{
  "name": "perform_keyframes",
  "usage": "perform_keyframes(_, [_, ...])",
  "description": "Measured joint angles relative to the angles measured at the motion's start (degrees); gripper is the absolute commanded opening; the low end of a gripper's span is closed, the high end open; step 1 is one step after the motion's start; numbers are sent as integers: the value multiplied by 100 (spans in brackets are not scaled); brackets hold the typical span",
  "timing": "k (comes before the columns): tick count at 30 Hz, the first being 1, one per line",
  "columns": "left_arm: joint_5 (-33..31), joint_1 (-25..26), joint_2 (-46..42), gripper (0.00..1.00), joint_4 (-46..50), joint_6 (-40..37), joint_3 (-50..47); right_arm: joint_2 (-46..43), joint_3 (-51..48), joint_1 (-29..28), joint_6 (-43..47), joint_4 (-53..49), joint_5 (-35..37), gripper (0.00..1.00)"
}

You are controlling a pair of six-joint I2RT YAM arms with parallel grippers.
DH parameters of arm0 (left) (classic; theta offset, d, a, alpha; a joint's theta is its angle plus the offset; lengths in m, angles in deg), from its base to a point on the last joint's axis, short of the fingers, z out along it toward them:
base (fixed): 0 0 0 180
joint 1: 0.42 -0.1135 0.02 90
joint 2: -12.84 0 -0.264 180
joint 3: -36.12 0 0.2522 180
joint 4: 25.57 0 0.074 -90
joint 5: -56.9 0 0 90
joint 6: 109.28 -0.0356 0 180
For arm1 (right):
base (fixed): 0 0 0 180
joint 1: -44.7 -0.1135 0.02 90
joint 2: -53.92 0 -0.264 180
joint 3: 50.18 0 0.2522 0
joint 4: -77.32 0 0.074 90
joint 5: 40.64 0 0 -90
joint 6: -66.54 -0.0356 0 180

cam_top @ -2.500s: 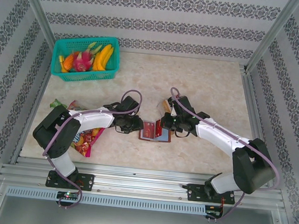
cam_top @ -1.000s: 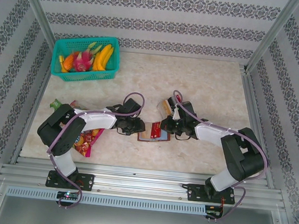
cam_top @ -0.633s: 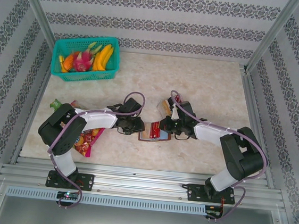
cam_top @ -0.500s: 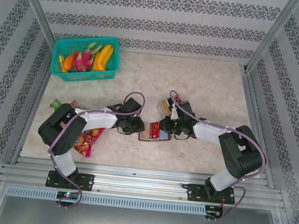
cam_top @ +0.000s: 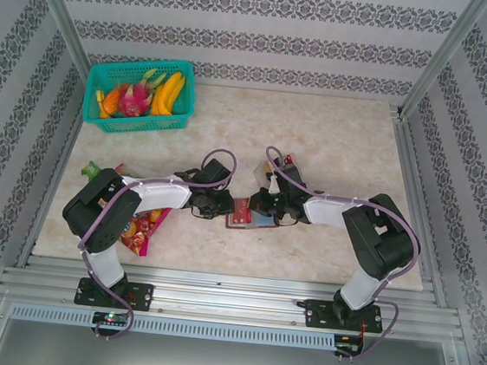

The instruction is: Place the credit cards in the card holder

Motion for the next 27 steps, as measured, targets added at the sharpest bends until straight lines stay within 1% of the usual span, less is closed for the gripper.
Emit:
perform_keyframes(2, [-39, 0, 0, 22, 0, 0, 0, 20, 33, -37, -68, -7, 70, 15])
perform_keyframes(6, [-35, 2, -2, 22, -22, 0, -2, -26, 72, -68, -61, -216, 190, 26])
perform_keyframes(9, [-35, 11, -2, 22, -28, 0, -7, -186, 105, -63, 48, -603, 267, 27])
perform_keyframes(12, [-35, 11, -2, 21, -28, 0, -7, -385, 111, -50, 186, -984, 302, 24])
perform_keyframes(17, [-35, 11, -2, 21, -28, 0, -7, -450, 125, -26, 278, -1233, 280, 21])
perform_keyframes(22, [-35, 11, -2, 21, -28, 0, -7, -313, 254, -70, 339, -1311, 254, 11])
perform_keyframes(27, [-35, 11, -2, 21, -26, 0, -7, -109, 391, -140, 345, -1318, 168, 10])
